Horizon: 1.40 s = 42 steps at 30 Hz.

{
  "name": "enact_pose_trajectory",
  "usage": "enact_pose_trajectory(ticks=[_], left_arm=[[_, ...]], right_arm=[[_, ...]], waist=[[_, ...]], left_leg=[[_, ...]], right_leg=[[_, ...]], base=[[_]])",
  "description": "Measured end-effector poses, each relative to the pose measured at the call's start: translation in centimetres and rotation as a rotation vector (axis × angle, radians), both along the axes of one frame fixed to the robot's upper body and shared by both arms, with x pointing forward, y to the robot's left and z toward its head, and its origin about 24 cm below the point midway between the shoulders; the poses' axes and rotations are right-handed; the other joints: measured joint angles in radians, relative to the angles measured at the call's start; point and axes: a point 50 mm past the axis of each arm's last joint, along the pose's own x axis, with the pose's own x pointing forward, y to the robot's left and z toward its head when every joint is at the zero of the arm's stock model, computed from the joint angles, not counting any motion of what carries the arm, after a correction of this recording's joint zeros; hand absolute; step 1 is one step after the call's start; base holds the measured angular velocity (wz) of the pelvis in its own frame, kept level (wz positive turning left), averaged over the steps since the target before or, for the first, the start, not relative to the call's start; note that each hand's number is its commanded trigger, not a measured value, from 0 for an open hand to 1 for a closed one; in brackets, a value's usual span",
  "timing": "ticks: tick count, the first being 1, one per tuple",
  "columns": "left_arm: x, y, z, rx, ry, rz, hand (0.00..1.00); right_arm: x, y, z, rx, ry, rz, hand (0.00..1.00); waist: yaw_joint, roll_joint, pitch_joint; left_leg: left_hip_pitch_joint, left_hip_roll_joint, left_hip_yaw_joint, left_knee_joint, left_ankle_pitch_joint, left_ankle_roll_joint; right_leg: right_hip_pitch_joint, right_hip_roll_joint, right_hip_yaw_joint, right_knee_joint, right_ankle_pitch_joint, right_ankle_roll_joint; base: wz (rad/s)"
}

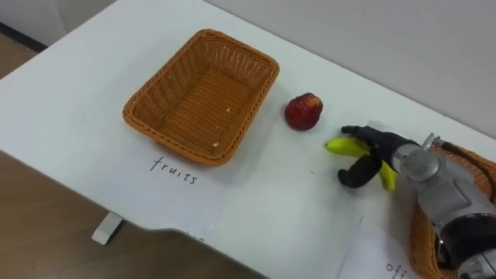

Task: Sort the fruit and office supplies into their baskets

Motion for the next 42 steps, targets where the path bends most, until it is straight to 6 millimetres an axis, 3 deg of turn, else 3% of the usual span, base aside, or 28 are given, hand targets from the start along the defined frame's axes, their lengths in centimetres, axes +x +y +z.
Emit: enact_pose_trajectory(ticks=[7,8,9,10,11,19,26,42], left_arm=[[0.1,0.2,0.1,0.005,-0.002,0.002,0.0],[0.2,0.2,0.1,0.002,-0.009,0.009,0.0],[0.4,0.2,0.1,0.001,-0.015,0.013,0.0],[0.5,0.2,0.2,0.002,-0.02,0.012,0.0],[0.5,0.2,0.2,0.002,-0.02,0.012,0.0],[1.0,0.3,0.3,0.019,-0.036,0.011,0.0],[0.9,0.7,0.4,0.028,-0.03,0.013,0.0],[0.7,1.1,0.6,0.035,-0.027,0.011,0.0]], right_arm=[[-0.1,-0.1,-0.1,0.004,0.028,0.007,0.0],[-0.1,0.0,-0.2,0.002,0.033,0.009,0.15],[-0.2,0.0,-0.2,0.0,0.036,0.011,0.62],[-0.2,0.1,-0.3,-0.002,0.039,0.015,0.91],[-0.2,0.1,-0.3,-0.003,0.04,0.015,1.0],[0.2,-1.0,0.9,-0.057,0.019,-0.002,1.0],[0.2,-1.1,1.1,-0.074,0.022,0.002,1.0],[-0.2,-0.1,1.1,-0.051,0.073,0.063,1.0]], waist=[[0.006,-0.006,-0.0047],[0.006,-0.007,-0.0055],[0.007,-0.009,-0.0062],[0.007,-0.01,-0.007],[0.007,-0.011,-0.0074],[0.023,-0.016,-0.0053],[0.028,-0.026,0.0052],[0.02,-0.03,0.0029]], left_leg=[[0.004,0.0,0.0,-0.004,0.001,0.0],[0.007,0.0,0.0,-0.005,0.001,0.0],[0.008,0.0,0.0,-0.006,0.001,0.0],[0.008,0.001,0.0,-0.006,0.001,0.0],[0.008,0.001,0.0,-0.006,0.001,-0.001],[0.009,0.001,0.0,-0.01,0.0,-0.001],[0.007,0.001,0.0,-0.013,0.001,-0.001],[0.032,0.0,0.002,-0.018,0.001,-0.001]], right_leg=[[0.005,0.001,0.0,-0.008,0.001,-0.001],[0.011,0.003,0.0,-0.017,0.002,-0.001],[0.012,0.004,-0.001,-0.017,0.002,-0.001],[0.012,0.004,-0.002,-0.017,0.002,-0.001],[0.012,0.004,-0.002,-0.017,0.002,-0.001],[0.012,0.005,-0.002,-0.017,0.002,-0.001],[0.009,0.005,-0.002,-0.018,0.002,-0.001],[0.028,0.002,-0.002,-0.017,0.002,-0.001]], base=[[0.0],[0.0],[0.0],[0.0],[0.0],[0.0],[0.0],[0.0]])
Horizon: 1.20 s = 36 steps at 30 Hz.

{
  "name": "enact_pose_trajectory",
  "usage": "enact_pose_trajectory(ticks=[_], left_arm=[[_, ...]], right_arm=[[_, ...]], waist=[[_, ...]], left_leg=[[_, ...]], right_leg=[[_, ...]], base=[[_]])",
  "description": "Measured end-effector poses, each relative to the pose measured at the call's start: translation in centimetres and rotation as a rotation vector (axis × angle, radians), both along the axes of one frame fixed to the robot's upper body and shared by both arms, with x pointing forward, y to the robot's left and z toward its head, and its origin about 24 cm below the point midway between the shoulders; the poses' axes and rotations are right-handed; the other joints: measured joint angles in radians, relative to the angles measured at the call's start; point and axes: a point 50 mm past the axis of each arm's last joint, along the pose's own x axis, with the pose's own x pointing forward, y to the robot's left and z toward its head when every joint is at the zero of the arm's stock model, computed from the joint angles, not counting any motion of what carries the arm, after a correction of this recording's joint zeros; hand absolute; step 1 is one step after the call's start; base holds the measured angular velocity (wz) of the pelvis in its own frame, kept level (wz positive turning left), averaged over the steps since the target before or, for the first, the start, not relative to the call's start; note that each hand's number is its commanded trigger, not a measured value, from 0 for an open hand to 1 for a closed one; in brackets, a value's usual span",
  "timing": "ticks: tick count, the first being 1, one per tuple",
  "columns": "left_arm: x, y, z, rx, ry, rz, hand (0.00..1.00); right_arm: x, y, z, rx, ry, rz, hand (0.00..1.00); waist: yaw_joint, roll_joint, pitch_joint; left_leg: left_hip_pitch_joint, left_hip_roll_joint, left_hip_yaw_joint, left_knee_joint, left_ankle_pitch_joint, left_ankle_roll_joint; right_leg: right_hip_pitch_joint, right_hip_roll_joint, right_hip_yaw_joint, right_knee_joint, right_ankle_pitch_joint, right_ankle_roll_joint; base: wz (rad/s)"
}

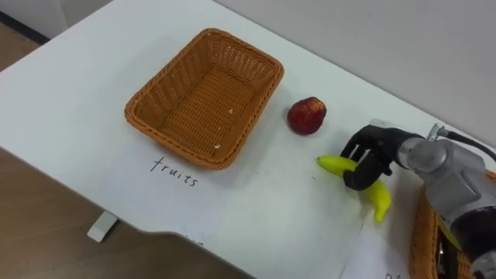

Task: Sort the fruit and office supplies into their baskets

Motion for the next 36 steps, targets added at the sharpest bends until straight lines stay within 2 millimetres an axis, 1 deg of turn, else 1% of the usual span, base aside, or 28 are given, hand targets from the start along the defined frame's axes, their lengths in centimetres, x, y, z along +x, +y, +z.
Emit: enact_pose_trajectory(ticks=[8,9,11,13,16,17,18,20,21,22,23,25,26,29,30,32,36], left_arm=[[-0.2,0.1,0.0,0.003,0.012,0.006,0.0],[-0.4,0.1,-0.1,0.004,0.017,0.007,0.0],[-0.8,0.2,-0.1,0.005,0.027,0.01,0.0],[-1.1,0.3,-0.1,-0.005,0.037,0.017,0.0],[-1.3,0.3,-0.2,-0.015,0.041,0.021,0.0],[-1.4,0.3,-0.2,-0.016,0.043,0.024,0.0],[-1.5,0.4,-0.1,-0.018,0.041,0.034,0.0],[-1.6,0.4,-0.1,-0.015,0.04,0.044,0.0],[-2.0,0.4,-0.2,-0.011,0.046,0.048,0.0],[-2.3,0.3,-0.3,-0.009,0.048,0.056,0.0],[-2.6,0.3,-0.3,-0.009,0.052,0.063,0.0],[-2.8,0.1,-0.4,-0.008,0.041,0.091,0.0],[-2.8,0.0,-0.5,-0.007,0.04,0.093,0.0],[-3.0,-0.2,-0.6,-0.009,0.043,0.094,0.0],[-3.1,-0.1,-0.5,-0.006,0.042,0.094,0.0],[-3.1,-0.1,-0.5,-0.004,0.033,0.089,0.0],[-3.3,-0.1,-0.4,-0.003,0.034,0.086,0.0]], right_arm=[[-0.4,0.7,-0.2,0.02,0.036,0.043,1.0],[-0.4,0.8,-0.2,0.014,0.038,0.05,1.0],[-0.2,1.3,0.4,-0.005,0.021,0.084,1.0],[0.0,2.0,1.0,-0.016,0.005,0.123,1.0],[-0.1,2.7,1.3,-0.013,0.003,0.162,1.0],[0.0,2.9,1.5,-0.018,0.0,0.18,1.0],[0.0,3.2,1.8,-0.024,-0.009,0.196,1.0],[0.1,3.5,2.5,-0.012,-0.035,0.21,1.0],[0.0,3.6,2.8,-0.003,-0.055,0.216,1.0],[0.0,3.8,3.2,0.002,-0.073,0.223,1.0],[-0.1,3.8,3.4,0.007,-0.082,0.223,1.0],[-0.1,3.8,3.9,0.013,-0.107,0.222,1.0],[0.0,3.9,4.3,0.016,-0.124,0.225,1.0],[-0.1,4.0,5.1,0.031,-0.166,0.229,1.0],[-0.1,4.1,5.4,0.032,-0.182,0.233,1.0],[0.0,4.1,6.1,0.035,-0.218,0.23,1.0],[0.2,3.7,7.0,0.036,-0.292,0.208,1.0]], waist=[[-0.009,0.001,0.0005],[-0.022,0.003,0.0024],[-0.031,0.007,0.0024],[-0.048,0.01,0.0025],[-0.053,0.017,-0.0008],[-0.054,0.02,-0.0036],[-0.057,0.023,-0.0091],[-0.072,0.027,-0.0093],[-0.075,0.032,-0.0108],[-0.078,0.04,-0.0094],[-0.079,0.041,-0.012],[-0.082,0.042,-0.014],[-0.088,0.042,-0.0163],[-0.096,0.042,-0.0165],[-0.105,0.041,-0.0174],[-0.109,0.038,-0.0194],[-0.109,0.033,-0.0216]], left_leg=[[0.021,0.0,0.002,-0.001,0.0,0.0],[0.027,0.0,0.0,-0.001,0.0,0.0],[0.029,0.0,0.003,-0.002,0.0,0.0],[0.03,0.0,0.003,-0.001,0.0,0.0],[0.04,0.002,0.016,-0.005,0.001,0.0],[0.046,0.002,0.023,-0.009,0.001,0.0],[0.051,0.002,0.027,-0.014,0.001,0.001],[0.067,0.0,0.027,-0.024,0.003,0.001],[0.083,0.0,0.03,-0.034,0.004,0.001],[0.1,0.0,0.033,-0.043,0.004,0.001],[0.103,0.0,0.034,-0.049,0.005,0.001],[0.118,-0.001,0.036,-0.058,0.006,0.001],[0.125,-0.001,0.035,-0.06,0.006,0.001],[0.142,-0.001,0.035,-0.071,0.007,0.0],[0.147,-0.001,0.035,-0.075,0.007,0.0],[0.147,-0.001,0.035,-0.076,0.007,0.0],[0.154,-0.002,0.034,-0.076,0.007,0.0]], right_leg=[[0.021,-0.001,0.001,0.001,0.0,0.0],[0.03,-0.001,0.001,0.0,0.0,0.0],[0.03,0.0,0.004,0.0,0.0,0.0],[0.03,0.0,0.006,0.0,0.0,0.0],[0.031,0.0,0.018,0.002,0.0,0.0],[0.031,0.0,0.026,0.002,0.0,0.0],[0.032,-0.001,0.032,0.002,0.0,0.0],[0.045,-0.002,0.033,0.002,0.0,0.0],[0.055,-0.003,0.036,0.002,0.0,0.0],[0.067,-0.002,0.045,0.001,0.0,0.001],[0.069,-0.002,0.047,0.001,-0.001,0.001],[0.078,-0.002,0.048,0.0,-0.001,0.002],[0.081,-0.002,0.048,0.0,-0.002,0.003],[0.094,-0.002,0.046,0.0,-0.002,0.003],[0.098,-0.002,0.046,0.0,-0.002,0.003],[0.099,-0.002,0.046,0.0,-0.002,0.003],[0.106,-0.002,0.055,0.0,-0.002,0.003]], base=[[0.0],[0.04],[-0.02],[-0.04],[-0.12],[-0.16],[-0.14],[-0.02],[0.0],[-0.07],[-0.07],[-0.05],[-0.04],[-0.01],[0.0],[0.0],[0.0]])
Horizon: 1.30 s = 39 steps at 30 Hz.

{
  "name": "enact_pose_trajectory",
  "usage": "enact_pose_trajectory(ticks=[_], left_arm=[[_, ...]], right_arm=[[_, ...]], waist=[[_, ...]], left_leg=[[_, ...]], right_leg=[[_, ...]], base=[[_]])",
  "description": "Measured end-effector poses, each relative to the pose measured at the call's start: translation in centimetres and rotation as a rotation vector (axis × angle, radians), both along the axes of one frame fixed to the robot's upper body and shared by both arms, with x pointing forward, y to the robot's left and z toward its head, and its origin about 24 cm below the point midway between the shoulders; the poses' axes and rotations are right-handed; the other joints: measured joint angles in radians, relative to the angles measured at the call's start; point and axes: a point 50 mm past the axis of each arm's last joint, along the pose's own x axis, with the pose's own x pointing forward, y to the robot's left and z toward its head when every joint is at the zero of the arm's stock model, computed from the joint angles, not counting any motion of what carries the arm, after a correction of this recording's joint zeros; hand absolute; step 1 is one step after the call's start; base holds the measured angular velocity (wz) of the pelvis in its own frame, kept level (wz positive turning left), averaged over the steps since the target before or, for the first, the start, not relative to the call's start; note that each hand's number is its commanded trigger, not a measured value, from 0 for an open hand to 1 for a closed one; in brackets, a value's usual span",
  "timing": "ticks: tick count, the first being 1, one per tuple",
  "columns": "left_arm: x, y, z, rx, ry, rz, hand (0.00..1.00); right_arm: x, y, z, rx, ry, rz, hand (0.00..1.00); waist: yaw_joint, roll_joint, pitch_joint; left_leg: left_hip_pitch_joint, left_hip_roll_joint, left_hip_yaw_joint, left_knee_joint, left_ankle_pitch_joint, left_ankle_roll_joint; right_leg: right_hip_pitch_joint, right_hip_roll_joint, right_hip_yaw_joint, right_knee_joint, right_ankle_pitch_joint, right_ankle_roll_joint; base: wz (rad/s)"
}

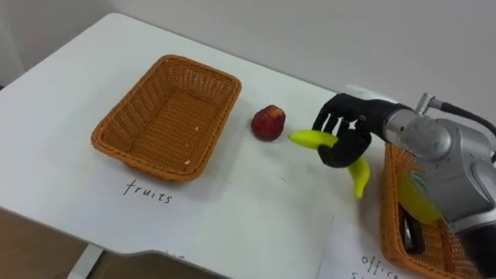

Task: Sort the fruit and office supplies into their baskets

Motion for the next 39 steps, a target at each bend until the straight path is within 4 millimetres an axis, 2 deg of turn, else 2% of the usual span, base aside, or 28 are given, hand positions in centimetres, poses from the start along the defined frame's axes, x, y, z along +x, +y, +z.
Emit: enact_pose_trajectory(ticks=[5,10,13,17,19,23,28,33,39], left_arm=[[-0.5,0.0,0.0,-0.001,0.006,-0.001,0.0],[-1.0,-0.1,-0.1,-0.004,0.015,0.0,0.0],[-1.0,-0.3,-0.1,-0.009,0.014,-0.001,0.0],[-1.2,-0.3,-0.1,-0.008,0.021,-0.01,0.0],[-1.2,-0.3,-0.1,-0.009,0.022,-0.01,0.0],[-2.0,-0.4,-0.2,-0.009,0.046,-0.011,0.0],[-2.1,-0.5,-0.2,-0.004,0.068,-0.049,0.0],[-2.3,-0.8,-0.3,-0.018,0.076,-0.063,0.0],[-3.2,-0.8,-0.2,-0.009,0.104,-0.073,0.0]], right_arm=[[0.1,1.1,1.6,-0.007,-0.108,0.04,1.0],[0.3,2.0,3.1,0.02,-0.204,0.064,1.0],[0.3,2.4,3.5,0.037,-0.248,0.071,1.0],[0.3,2.8,3.6,0.051,-0.285,0.069,1.0],[0.3,2.8,3.7,0.055,-0.301,0.062,1.0],[0.4,3.1,3.8,0.078,-0.342,0.057,1.0],[0.4,3.1,4.0,0.094,-0.384,0.037,1.0],[0.5,3.2,4.2,0.134,-0.436,0.013,1.0],[0.8,4.8,4.0,0.098,-0.489,0.045,1.0]], waist=[[0.0,0.0,0.0033],[0.013,0.001,0.0159],[0.035,0.012,0.0248],[0.056,0.019,0.0301],[0.062,0.019,0.0297],[0.068,0.008,0.022],[0.099,0.001,0.0166],[0.14,0.002,0.0164],[0.146,0.003,0.017]], left_leg=[[0.008,0.0,0.001,0.0,0.0,0.0],[0.008,0.0,0.001,0.005,0.0,0.0],[0.013,0.0,0.003,0.006,-0.001,0.0],[0.014,0.0,0.001,0.006,0.0,0.0],[0.012,-0.001,-0.002,0.006,0.0,0.0],[0.009,-0.003,-0.014,0.005,0.0,0.0],[0.008,-0.006,-0.029,0.005,0.0,0.0],[0.008,-0.007,-0.044,0.009,0.0,0.0],[-0.005,-0.017,-0.077,0.021,0.0,-0.001]], right_leg=[[0.007,0.0,0.001,0.001,-0.001,0.002],[0.01,0.0,0.0,-0.001,-0.001,0.002],[0.014,0.0,-0.001,-0.001,-0.001,0.002],[0.016,0.0,-0.002,-0.001,-0.002,0.003],[0.016,0.0,-0.005,-0.001,-0.002,0.004],[0.018,-0.001,-0.014,-0.001,-0.004,0.006],[0.024,-0.001,-0.029,-0.002,-0.004,0.007],[0.035,-0.003,-0.057,-0.003,-0.004,0.007],[0.047,-0.004,-0.08,-0.016,-0.008,0.013]], base=[[0.0],[0.0],[0.0],[0.01],[0.06],[0.09],[0.09],[0.09],[0.15]])
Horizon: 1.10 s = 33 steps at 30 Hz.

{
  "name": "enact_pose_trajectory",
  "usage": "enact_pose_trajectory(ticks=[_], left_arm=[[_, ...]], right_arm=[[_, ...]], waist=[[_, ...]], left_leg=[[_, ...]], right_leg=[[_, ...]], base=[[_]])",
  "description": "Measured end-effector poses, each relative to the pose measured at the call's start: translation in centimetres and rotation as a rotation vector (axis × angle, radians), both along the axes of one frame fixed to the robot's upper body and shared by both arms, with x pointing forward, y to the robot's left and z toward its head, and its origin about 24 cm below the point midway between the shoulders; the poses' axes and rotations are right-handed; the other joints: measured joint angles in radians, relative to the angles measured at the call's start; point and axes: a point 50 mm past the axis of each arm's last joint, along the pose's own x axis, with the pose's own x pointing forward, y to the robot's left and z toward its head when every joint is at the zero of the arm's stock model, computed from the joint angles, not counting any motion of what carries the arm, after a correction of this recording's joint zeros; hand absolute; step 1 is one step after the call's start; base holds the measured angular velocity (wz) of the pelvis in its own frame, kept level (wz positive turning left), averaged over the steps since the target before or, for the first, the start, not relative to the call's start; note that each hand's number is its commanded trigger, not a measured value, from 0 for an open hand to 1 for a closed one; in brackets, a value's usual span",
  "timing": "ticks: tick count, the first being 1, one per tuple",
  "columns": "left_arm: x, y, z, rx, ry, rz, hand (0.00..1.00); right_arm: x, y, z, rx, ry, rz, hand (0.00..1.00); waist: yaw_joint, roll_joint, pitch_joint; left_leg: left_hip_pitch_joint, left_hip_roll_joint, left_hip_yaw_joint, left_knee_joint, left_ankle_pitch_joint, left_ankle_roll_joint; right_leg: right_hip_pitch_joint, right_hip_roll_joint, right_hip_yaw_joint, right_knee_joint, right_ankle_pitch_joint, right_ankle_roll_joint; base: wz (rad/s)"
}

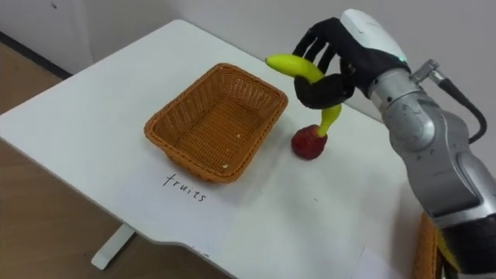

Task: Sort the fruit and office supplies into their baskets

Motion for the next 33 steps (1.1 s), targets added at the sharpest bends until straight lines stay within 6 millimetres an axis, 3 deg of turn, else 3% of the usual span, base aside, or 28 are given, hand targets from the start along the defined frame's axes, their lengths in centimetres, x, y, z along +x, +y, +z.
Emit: enact_pose_trajectory(ticks=[10,13,18,33], left_arm=[[-0.3,0.0,0.1,0.004,0.007,0.003,0.0],[-0.2,0.0,0.1,0.004,0.004,0.002,0.0],[-0.2,-0.1,0.1,-0.004,0.004,-0.007,0.0],[-1.4,-0.2,0.4,-0.021,0.066,-0.049,0.0]], right_arm=[[0.5,3.2,-0.8,0.017,-0.008,0.083,1.0],[0.7,3.9,-1.1,0.048,-0.013,0.092,1.0],[0.9,4.0,-2.0,0.053,0.006,0.08,1.0],[0.9,4.6,-2.0,0.079,-0.019,0.079,1.0]], waist=[[0.029,-0.008,0.0003],[0.046,-0.013,0.0002],[0.056,-0.013,0.0011],[0.111,-0.008,0.0042]], left_leg=[[0.012,-0.003,-0.016,-0.003,0.003,-0.003],[0.014,-0.005,-0.021,-0.003,0.003,-0.002],[0.017,-0.015,-0.041,-0.003,0.003,0.0],[0.004,-0.023,-0.062,0.0,0.004,0.003]], right_leg=[[0.017,0.0,-0.007,0.001,-0.005,0.007],[0.022,-0.004,-0.029,0.0,-0.005,0.007],[0.032,-0.009,-0.033,0.0,-0.008,0.012],[0.03,-0.012,-0.033,0.0,-0.01,0.015]], base=[[0.05],[0.04],[0.13],[0.03]])
